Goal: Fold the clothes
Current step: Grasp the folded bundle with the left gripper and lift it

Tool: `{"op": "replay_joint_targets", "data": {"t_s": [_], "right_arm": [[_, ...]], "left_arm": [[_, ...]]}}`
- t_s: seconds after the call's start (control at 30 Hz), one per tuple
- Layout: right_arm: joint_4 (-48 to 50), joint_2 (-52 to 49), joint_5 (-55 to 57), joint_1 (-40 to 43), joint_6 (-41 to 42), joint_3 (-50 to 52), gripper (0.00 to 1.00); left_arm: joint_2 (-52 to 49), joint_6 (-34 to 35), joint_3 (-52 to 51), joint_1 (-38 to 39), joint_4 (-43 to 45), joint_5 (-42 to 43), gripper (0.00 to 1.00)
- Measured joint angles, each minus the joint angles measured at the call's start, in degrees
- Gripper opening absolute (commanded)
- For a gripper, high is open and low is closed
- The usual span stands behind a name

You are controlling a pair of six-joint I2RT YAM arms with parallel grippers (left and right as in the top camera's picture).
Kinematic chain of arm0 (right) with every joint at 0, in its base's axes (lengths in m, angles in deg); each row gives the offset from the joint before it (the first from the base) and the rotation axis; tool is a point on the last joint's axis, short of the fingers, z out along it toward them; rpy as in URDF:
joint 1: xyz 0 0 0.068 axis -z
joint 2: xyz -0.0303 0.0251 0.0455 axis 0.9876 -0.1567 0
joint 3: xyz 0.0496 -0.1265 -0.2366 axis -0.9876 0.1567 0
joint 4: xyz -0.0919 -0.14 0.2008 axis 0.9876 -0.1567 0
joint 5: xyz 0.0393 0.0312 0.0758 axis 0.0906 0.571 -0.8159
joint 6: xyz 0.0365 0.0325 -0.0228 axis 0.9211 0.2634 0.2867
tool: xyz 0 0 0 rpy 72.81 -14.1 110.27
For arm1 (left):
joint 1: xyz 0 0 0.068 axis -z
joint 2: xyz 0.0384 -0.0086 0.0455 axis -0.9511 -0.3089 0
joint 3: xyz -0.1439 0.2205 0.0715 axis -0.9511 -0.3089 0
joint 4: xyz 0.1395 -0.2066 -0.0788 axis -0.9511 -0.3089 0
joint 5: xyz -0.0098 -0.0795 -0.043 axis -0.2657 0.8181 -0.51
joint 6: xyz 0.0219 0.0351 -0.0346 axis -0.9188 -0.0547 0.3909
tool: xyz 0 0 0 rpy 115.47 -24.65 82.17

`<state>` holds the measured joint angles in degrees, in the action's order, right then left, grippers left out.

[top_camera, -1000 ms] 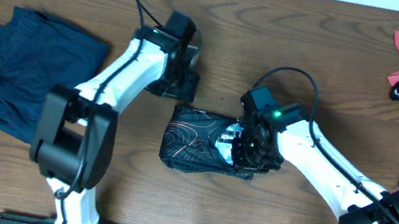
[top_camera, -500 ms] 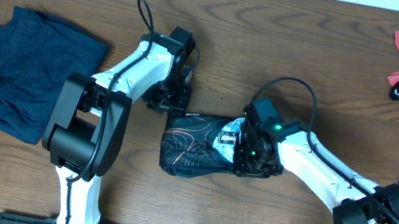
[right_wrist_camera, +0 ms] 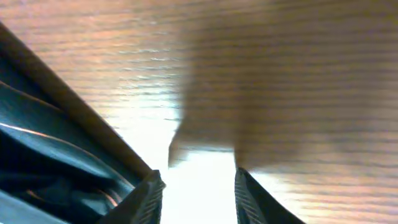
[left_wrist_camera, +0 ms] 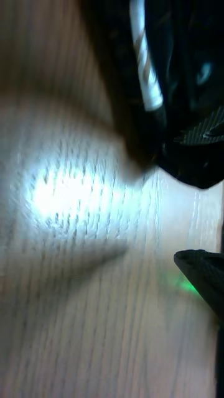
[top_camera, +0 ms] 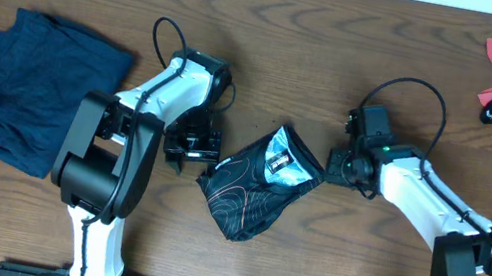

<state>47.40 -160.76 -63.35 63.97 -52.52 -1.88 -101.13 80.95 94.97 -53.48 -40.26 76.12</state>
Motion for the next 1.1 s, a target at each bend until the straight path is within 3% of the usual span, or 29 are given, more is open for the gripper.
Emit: {"op": "replay_joint_targets", "data": {"t_s": [0.07, 0.2, 0.33, 0.57, 0.7, 0.97, 1.0, 1.03, 1.07, 1.1], "right_arm": [[-2.6, 0.0, 0.2, 0.4, -1.2, -1.2, 0.46], [-7.3, 0.0, 0.8, 0.9, -3.2, -3.7, 0.53], [-8.5, 0.0, 1.4, 1.1, -4.0, -4.2, 0.57], [-10.3, 0.0, 1.6, 1.2, -4.4, -4.2, 0.58], [-11.5, 0.0, 1.5, 1.2, -4.5, -4.2, 0.58], [-11.6, 0.0, 1.5, 1.2, -4.5, -4.2, 0.58], [-11.6, 0.0, 1.5, 1.2, -4.5, -4.2, 0.58], [-11.7, 0.0, 1.5, 1.2, -4.5, -4.2, 0.58], [-11.7, 0.0, 1.5, 1.2, -4.5, -4.2, 0.58], [-11.8, 0.0, 1.5, 1.2, -4.5, -4.2, 0.58]], "left_arm": [[2.2, 0.6, -0.1, 0.0, 2.3, -0.3, 0.64], [9.2, -0.8, -0.1, -0.4, 11.4, -2.8, 0.99], [14.8, -9.8, 0.6, -1.1, 19.7, 2.2, 0.98], [11.5, -26.1, 1.0, -0.9, 20.9, 17.9, 0.98], [4.1, -30.8, 1.0, -0.9, 22.2, 24.0, 0.98], [-3.2, -33.6, 1.0, 0.1, 25.5, 32.0, 1.0], [-3.5, -33.8, 1.1, 0.6, 25.8, 32.8, 0.92], [-3.9, -33.8, 1.3, 1.2, 25.8, 33.7, 0.77], [-4.4, -33.9, 1.4, 1.7, 26.1, 34.2, 0.41], [-5.0, -34.0, 1.6, 2.3, 26.3, 34.4, 0.19]]}}
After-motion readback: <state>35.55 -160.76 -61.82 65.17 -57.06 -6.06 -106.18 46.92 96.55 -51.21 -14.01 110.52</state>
